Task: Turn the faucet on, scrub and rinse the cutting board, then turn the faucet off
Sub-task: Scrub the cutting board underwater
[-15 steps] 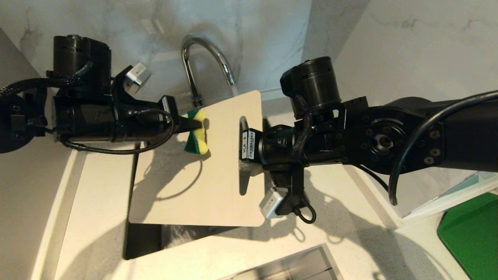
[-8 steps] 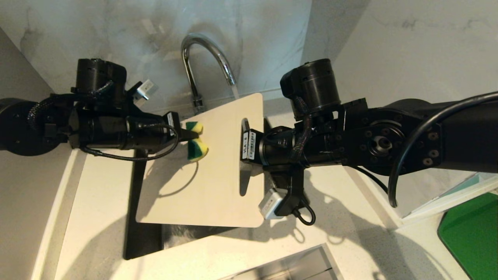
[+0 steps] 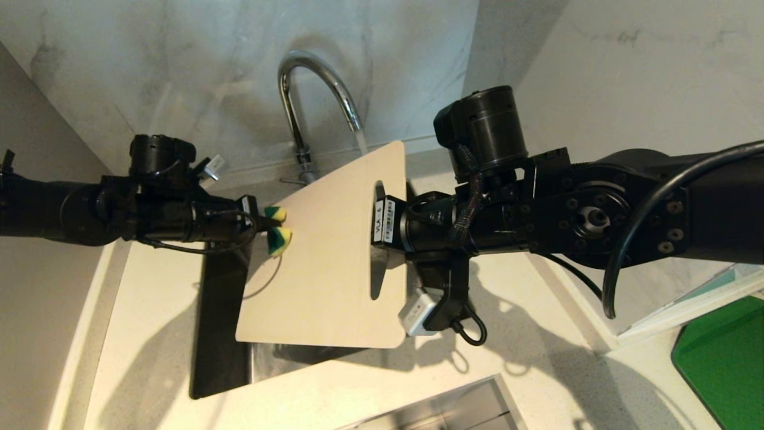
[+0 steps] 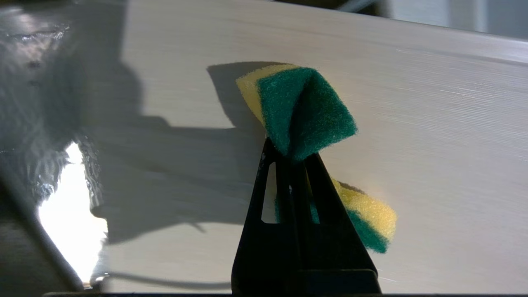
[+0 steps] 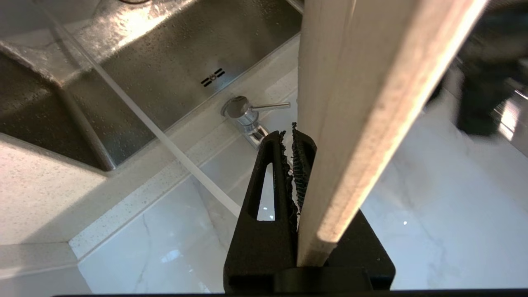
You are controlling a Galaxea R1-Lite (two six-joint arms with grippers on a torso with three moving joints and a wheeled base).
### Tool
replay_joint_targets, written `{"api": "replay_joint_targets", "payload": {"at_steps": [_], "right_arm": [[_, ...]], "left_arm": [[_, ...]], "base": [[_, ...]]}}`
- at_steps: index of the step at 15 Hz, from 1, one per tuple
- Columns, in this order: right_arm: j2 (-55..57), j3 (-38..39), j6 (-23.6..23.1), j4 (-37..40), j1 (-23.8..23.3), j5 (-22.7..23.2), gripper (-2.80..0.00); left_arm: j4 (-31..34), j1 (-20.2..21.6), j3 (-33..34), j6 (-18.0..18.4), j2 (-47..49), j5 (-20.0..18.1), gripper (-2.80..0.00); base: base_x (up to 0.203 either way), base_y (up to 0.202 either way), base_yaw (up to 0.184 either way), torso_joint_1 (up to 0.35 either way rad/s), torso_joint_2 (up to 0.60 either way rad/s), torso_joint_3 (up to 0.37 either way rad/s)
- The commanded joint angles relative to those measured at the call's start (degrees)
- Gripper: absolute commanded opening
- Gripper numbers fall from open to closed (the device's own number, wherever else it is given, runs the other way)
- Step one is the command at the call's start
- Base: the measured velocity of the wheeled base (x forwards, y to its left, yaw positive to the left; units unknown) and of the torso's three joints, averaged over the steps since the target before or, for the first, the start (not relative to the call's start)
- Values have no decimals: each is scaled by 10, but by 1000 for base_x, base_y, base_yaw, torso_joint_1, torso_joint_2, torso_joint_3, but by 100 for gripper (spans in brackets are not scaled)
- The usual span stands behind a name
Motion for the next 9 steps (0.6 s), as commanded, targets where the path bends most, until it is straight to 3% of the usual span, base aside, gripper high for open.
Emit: {"api": "replay_joint_targets", "payload": {"at_steps": [1,4,9], "right_arm": [[-2,0,-8,0,0,1,-280],[-1,0,-8,0,0,1,-280],[-1,4,-9,0,-3,1,-280]], "left_arm": [[-19,32,-1,5,37,-15,-280],[-44,68,-2,8,61,-57,-280],[-72,97,-4,8,87,-83,-280]], "base": [[0,0,0,0,0,0],[0,0,0,0,0,0],[0,0,0,0,0,0]]}}
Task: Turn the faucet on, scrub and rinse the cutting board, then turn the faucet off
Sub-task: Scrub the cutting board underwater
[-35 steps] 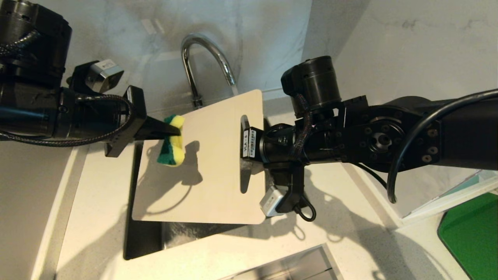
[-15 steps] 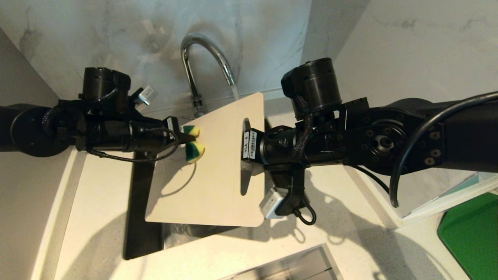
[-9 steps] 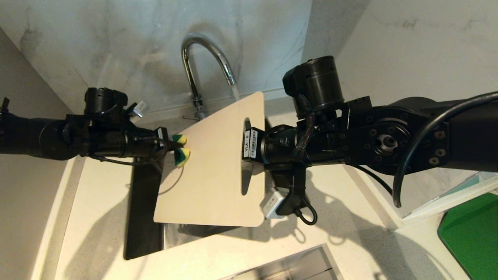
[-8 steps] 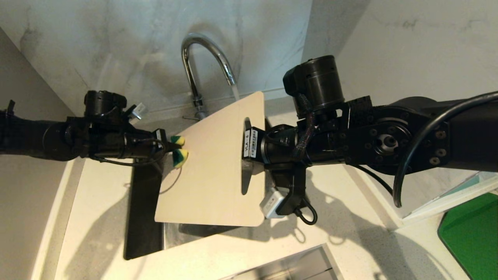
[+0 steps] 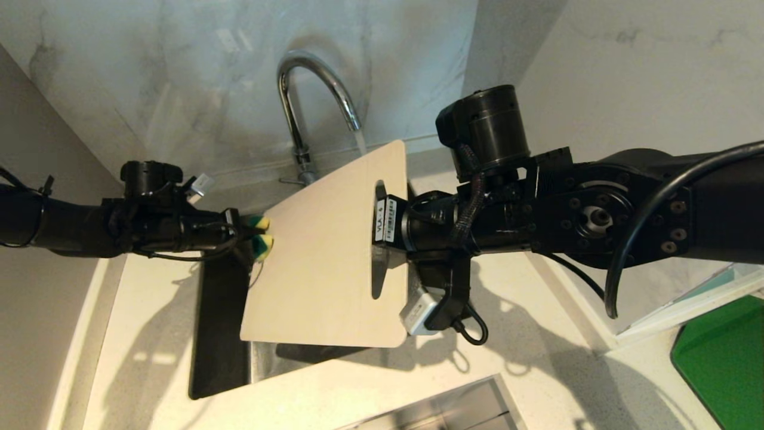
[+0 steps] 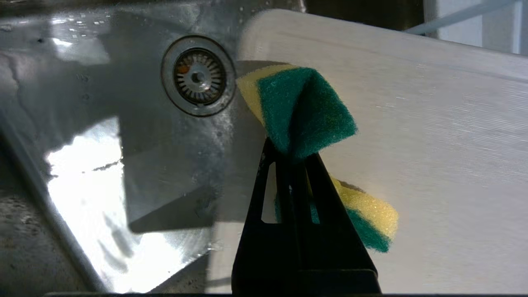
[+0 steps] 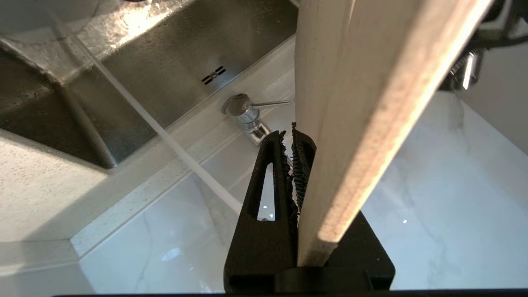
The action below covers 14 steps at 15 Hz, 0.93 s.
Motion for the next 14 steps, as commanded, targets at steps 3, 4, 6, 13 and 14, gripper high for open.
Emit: {"api": "replay_joint_targets", "payload": {"at_steps": [3,4,6,13,14], "right_arm": [[-1,8,-10,1,-4,2,-280],[0,9,-9,1,-4,2,-280],[0,9,-10,0,-4,2,-280],[1,10,-10,-1,-12,2,-280],[2,10,-10,-1,-15,3,-280]], "left_arm": [[-8,22,-8,-2,28,-6,-280],[-8,27,-13,-2,33,-9,-280],[-8,28,-13,-4,24,-17,-280],[-4,-20,6,-56,-86,-18,-280],[-1,-38,14,-65,-111,-18,-280]], "base": [[0,0,0,0,0,0],[0,0,0,0,0,0],[0,0,0,0,0,0],[0,0,0,0,0,0],[0,0,0,0,0,0]]}}
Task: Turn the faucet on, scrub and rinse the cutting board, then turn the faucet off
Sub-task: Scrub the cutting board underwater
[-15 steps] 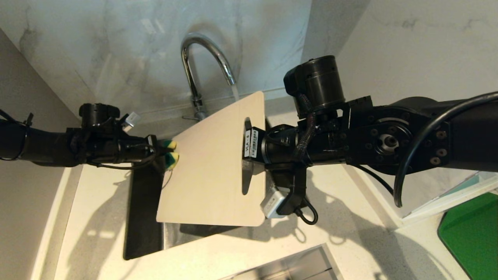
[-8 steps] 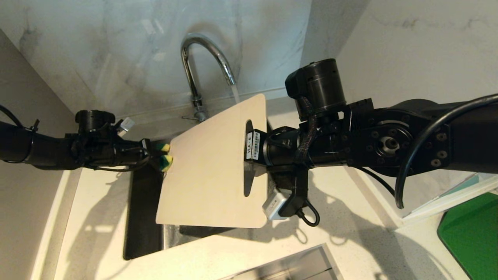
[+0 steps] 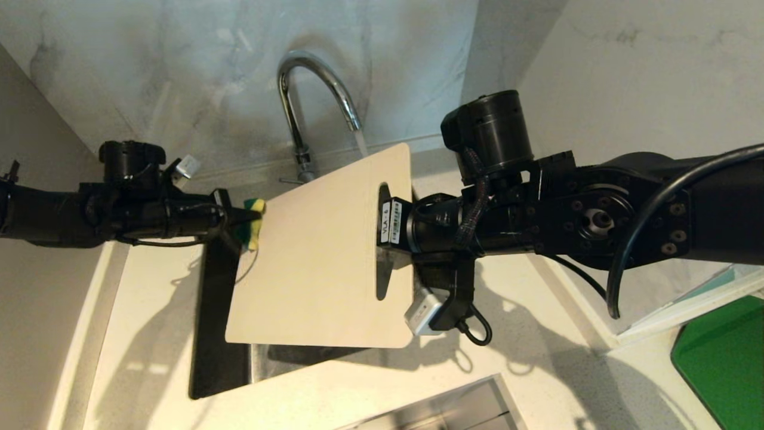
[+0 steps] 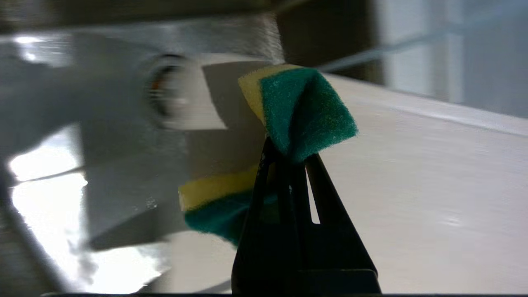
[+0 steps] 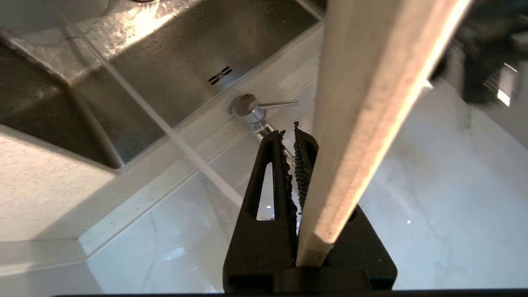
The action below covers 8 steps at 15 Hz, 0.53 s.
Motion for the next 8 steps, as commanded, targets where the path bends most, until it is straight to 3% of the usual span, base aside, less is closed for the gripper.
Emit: {"api": "replay_joint_targets", "payload": {"at_steps": [1,5,8], "right_arm": [[4,1,-9,1,-3,0,-280],[4,6,-9,1,-3,0,-280],[4,6,-9,0,-4,1,-280]], "left_arm": [[5,-49,20,-17,-82,0,-280],[12,-177,71,-59,-143,2,-280],[11,-226,97,-81,-158,3,-280]], "base": [[0,0,0,0,0,0],[0,0,0,0,0,0],[0,0,0,0,0,0]]}}
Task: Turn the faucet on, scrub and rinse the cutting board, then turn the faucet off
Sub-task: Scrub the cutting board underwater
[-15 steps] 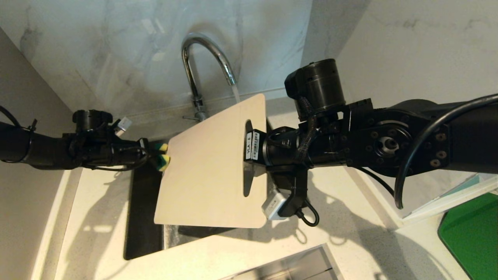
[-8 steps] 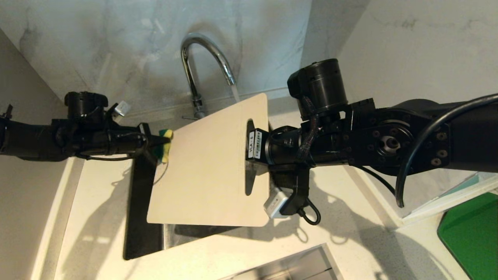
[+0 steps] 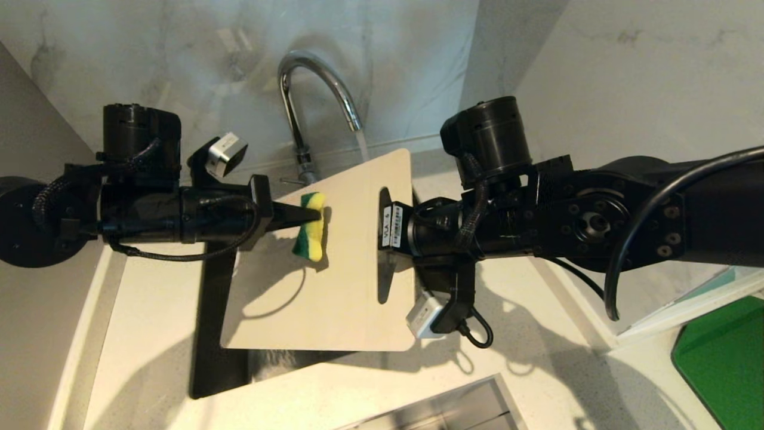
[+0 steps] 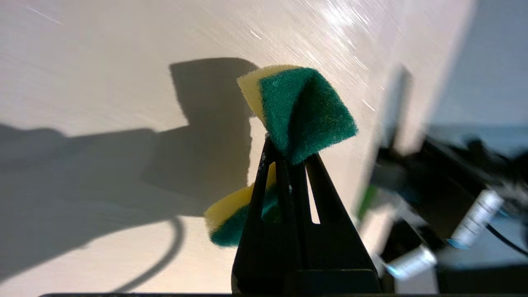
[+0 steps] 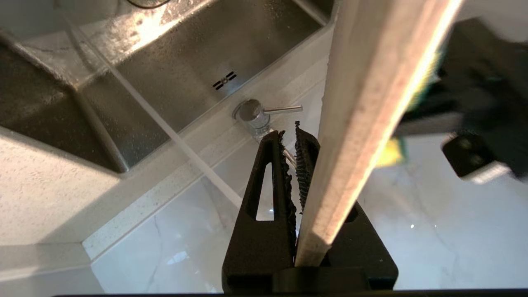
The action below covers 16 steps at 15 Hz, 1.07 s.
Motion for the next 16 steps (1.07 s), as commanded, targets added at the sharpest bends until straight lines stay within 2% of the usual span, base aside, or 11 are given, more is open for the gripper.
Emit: {"api": "replay_joint_targets", "payload": {"at_steps": [1,4,6,8,11,16], "right_arm": [[2,0,-8,0,-1,1,-280],[0,0,-8,0,-2,0,-280],[-1,1,2,0,-7,1,-280],[-6,0,3,0,-11,1,-280],[-11,5,3,0,-13,0,-280],[-20,7,3,0,-25,-2,-280]], "left_arm": [[-3,-36,22,-1,-19,0,-280],[-9,-55,40,21,17,31,-280],[-29,-49,46,31,48,45,-280],[-76,-26,58,34,74,50,-280],[-100,17,60,49,97,46,-280],[-121,51,60,81,139,45,-280]], "base": [[0,0,0,0,0,0],[0,0,0,0,0,0],[0,0,0,0,0,0],[0,0,0,0,0,0],[0,0,0,0,0,0],[0,0,0,0,0,0]]}}
